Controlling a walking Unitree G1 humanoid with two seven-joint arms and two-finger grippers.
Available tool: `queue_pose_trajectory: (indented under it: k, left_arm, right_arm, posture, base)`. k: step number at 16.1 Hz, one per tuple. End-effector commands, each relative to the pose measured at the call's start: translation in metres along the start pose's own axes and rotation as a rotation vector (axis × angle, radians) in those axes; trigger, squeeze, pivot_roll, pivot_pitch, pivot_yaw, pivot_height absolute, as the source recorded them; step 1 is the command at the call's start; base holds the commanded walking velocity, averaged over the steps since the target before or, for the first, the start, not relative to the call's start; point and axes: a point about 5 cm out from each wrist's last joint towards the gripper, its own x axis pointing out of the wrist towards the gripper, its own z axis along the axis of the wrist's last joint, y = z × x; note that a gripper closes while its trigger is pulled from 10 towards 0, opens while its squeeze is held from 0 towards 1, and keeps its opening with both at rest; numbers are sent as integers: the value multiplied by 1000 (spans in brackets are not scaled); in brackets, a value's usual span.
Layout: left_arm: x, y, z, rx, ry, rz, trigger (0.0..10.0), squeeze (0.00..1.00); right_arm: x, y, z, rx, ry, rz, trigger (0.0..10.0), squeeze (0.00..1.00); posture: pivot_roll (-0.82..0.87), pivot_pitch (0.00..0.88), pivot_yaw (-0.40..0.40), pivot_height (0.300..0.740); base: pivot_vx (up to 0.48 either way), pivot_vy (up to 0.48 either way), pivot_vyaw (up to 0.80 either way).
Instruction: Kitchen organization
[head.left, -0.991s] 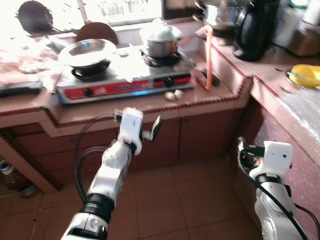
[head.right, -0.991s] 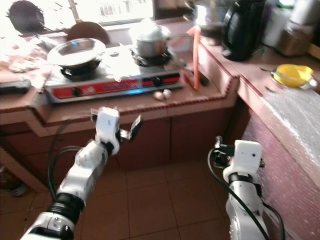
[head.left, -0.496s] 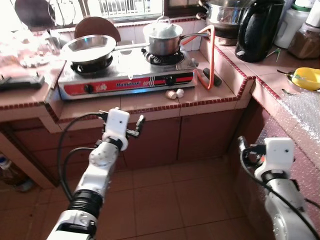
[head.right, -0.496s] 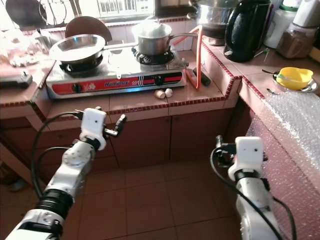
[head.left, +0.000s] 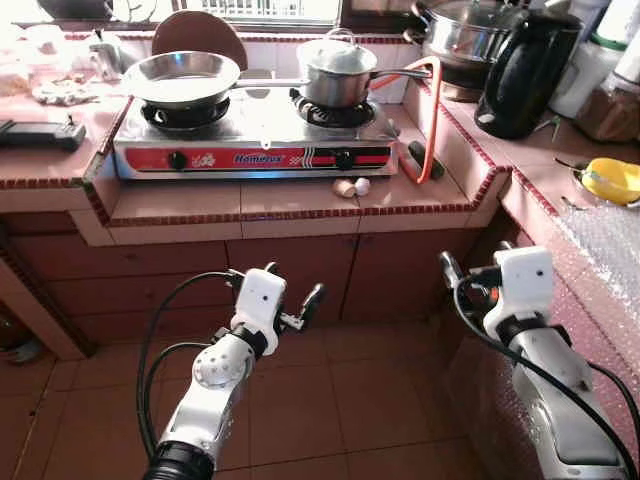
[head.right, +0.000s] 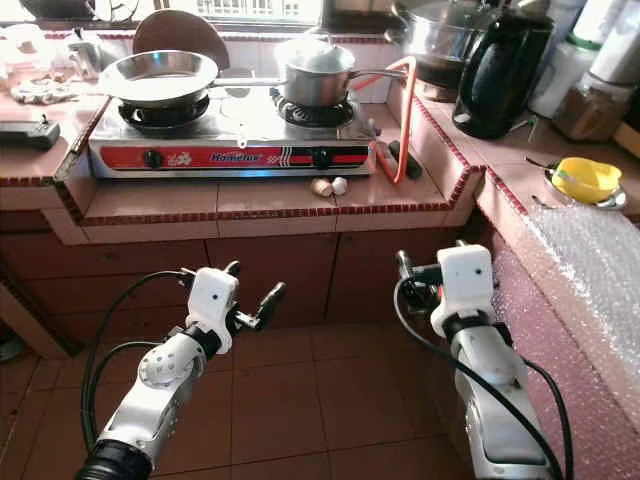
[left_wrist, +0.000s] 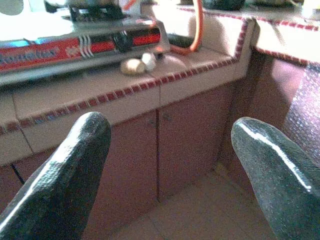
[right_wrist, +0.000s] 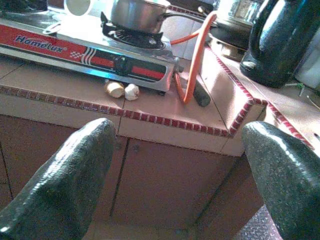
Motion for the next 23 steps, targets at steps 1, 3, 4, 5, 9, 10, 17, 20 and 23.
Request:
queue_pose_trajectory:
  k: [1, 3, 4, 5, 9, 10, 17, 20, 23]
  left_arm:
    - [-1, 7, 9, 27, -38, 20, 10000, 0]
    - [-11, 16, 10, 10, -37, 30, 10000, 0]
    - [-23, 21, 7, 20, -30, 36, 10000, 0]
    - [-33, 26, 4, 43, -20, 52, 10000, 0]
    - [-77, 70, -18, 37, 80, 260, 10000, 0]
    - [-84, 86, -22, 25, 113, 331, 10000, 0]
    - [-53, 125, 7, -34, 77, 374, 10000, 0]
    - [-40, 130, 16, -35, 74, 351, 10000, 0]
    - [-30, 120, 19, -38, 68, 296, 10000, 0]
  right_arm:
    - [-1, 0, -4, 2, 21, 1, 10000, 0]
    - [-4, 1, -6, 3, 23, -2, 10000, 0]
    - [-7, -1, -8, 12, 24, -20, 10000, 0]
    - [-10, -2, -9, 18, 29, -34, 10000, 0]
    - [-20, -3, -17, 33, 47, -62, 10000, 0]
    - [-21, -3, -18, 37, 48, -67, 10000, 0]
    - [-20, -1, -17, 59, 26, -102, 10000, 0]
    - [-23, -4, -16, 60, 18, -134, 10000, 0]
    - [-24, -1, -13, 70, 0, -160, 10000, 0]
  posture:
    - [-8, 0, -93, 740]
    - [-13, 0, -83, 740]
    - [-14, 0, -80, 740]
    - [-10, 0, -69, 740]
    - [12, 0, -54, 740]
    - [14, 0, -51, 740]
    - [10, 0, 4, 740]
    - [0, 9, 34, 740]
    - [-3, 1, 21, 740]
  base:
    - [0, 0, 0]
    - [0, 0, 0]
    - [0, 0, 0]
    - [0, 0, 0]
    - [0, 0, 0]
    - [0, 0, 0]
    - [0, 0, 0]
    - [0, 0, 0]
    - [0, 0, 0]
